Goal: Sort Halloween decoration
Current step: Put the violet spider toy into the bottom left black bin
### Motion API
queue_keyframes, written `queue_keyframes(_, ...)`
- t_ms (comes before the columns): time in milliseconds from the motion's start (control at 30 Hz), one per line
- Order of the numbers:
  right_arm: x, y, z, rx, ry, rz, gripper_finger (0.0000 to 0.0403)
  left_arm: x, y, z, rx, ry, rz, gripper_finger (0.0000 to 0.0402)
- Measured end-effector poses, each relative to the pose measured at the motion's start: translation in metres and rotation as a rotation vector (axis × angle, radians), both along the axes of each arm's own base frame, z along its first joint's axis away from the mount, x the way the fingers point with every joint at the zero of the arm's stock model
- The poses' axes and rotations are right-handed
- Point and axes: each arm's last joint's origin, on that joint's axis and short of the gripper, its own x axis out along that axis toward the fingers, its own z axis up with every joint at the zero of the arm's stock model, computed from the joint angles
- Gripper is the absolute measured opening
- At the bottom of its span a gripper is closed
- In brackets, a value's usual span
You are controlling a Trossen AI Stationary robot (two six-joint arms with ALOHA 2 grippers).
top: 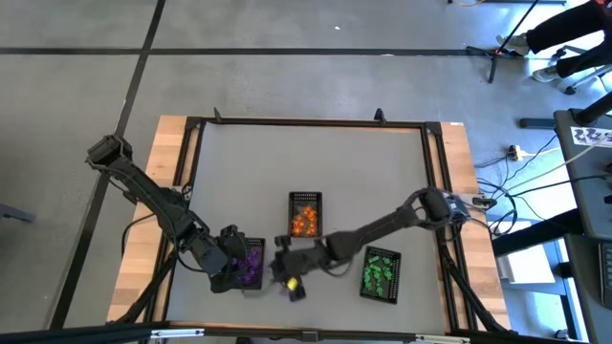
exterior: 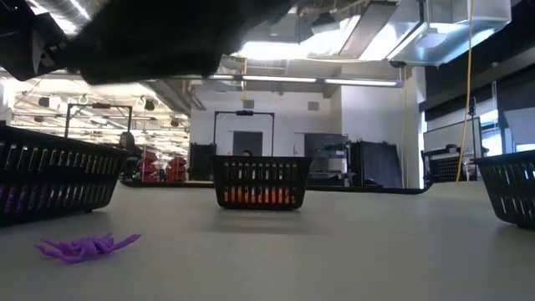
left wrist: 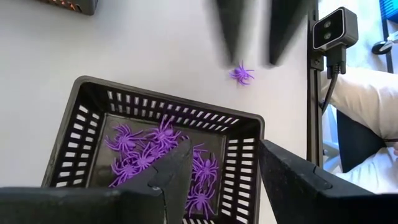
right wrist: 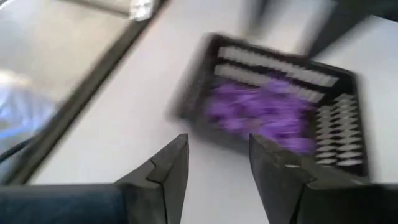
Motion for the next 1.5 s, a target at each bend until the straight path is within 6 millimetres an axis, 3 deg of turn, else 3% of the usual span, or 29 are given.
queue_keyframes(200, -0.029, 0.045, -0.009, -0.051, 0.095, 0.125, 0.0167, 0.0, 0.0, 0.0, 0.001, 0.0, 0.0, 0.0174)
queue_keyframes(367, -0.039, 0.058, -0.032, -0.117, 0.14, 0.104, 0.0167, 0.0, 0.0, 0.0, 0.001, 0.001, 0.0, 0.0174)
queue_keyframes(633, -0.03, 0.046, -0.057, -0.117, 0.192, 0.005, 0.0167, 0.0, 0.0, 0.0, -0.001, -0.001, 0.0, 0.0174)
queue_keyframes(867, -0.023, 0.038, -0.066, -0.095, 0.195, -0.017, 0.0161, 0.001, -0.001, 0.001, -0.01, -0.013, 0.0, 0.0174)
queue_keyframes(1333, -0.025, 0.04, -0.068, -0.079, 0.228, 0.025, 0.0018, 0.001, -0.001, 0.001, -0.01, -0.013, 0.0, 0.0174)
queue_keyframes(1500, -0.024, 0.04, -0.067, -0.088, 0.228, 0.024, 0.0006, 0.001, -0.001, 0.001, -0.01, -0.013, 0.0, 0.0174)
